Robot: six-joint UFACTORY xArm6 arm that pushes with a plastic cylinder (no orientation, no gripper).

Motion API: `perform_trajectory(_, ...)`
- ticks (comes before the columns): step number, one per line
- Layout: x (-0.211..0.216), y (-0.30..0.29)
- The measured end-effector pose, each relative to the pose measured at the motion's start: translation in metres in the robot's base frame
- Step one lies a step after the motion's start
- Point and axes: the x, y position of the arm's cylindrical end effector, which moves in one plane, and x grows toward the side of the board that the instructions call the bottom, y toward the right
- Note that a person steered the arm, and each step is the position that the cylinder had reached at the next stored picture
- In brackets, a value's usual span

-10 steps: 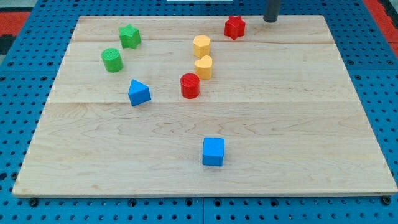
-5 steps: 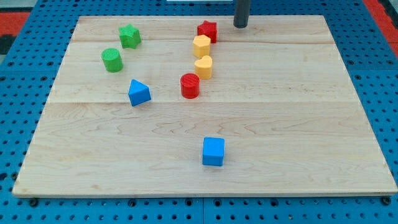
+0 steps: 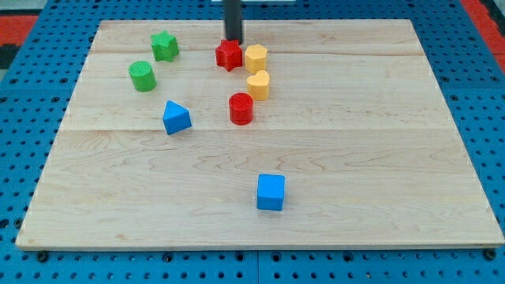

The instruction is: Slide the red star closer to the green circle

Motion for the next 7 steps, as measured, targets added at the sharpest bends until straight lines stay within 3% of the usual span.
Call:
perform_trajectory(1, 0.009, -0.009)
perform_trajectory(3, 0.055, -0.086)
perform_trajectory(4, 0.046, -0.087)
perform_trajectory(5, 0.052, -0.047)
perform_trajectory(7, 0.094, -0.064)
